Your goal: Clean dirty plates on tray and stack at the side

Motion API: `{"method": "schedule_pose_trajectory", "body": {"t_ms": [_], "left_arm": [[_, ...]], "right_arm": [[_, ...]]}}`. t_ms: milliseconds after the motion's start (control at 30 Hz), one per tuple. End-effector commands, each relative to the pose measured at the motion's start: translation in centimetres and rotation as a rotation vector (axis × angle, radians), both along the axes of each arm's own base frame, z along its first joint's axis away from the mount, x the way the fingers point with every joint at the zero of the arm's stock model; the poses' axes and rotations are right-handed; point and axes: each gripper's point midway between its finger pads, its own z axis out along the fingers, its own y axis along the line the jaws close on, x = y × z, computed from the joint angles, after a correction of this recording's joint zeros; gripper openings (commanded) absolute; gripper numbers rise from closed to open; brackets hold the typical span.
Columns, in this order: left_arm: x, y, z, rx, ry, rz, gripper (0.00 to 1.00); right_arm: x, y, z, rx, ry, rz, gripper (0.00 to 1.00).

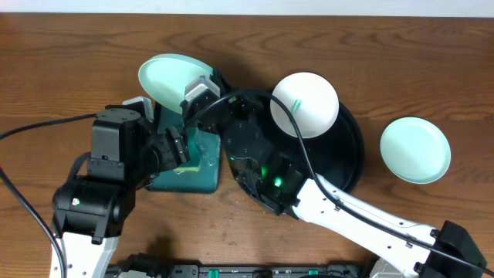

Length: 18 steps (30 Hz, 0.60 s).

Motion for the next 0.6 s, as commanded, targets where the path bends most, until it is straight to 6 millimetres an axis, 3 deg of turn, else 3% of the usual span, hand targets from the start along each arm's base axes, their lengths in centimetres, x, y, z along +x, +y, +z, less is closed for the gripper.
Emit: {"method": "schedule_pose_trajectory", "body": {"t_ms": [0, 333, 567], "left_arm": [[0.2, 0.1, 0.7, 0.002, -0.016, -0.003, 0.79], [0.2, 0.1, 0.7, 0.002, -0.016, -0.003, 0.79], [0.2, 0.1, 0.7, 0.002, -0.016, -0.003, 0.79]], "right_arm": [[-0.4, -0.4, 1.6, 0.026, -0.023, -0.008, 0.01], [-0.4, -0.4, 1.4, 0.021, -0.018, -0.012, 0.01], [0.0, -1.8, 1.4, 0.046, -0.009, -0.097, 0.01]]}}
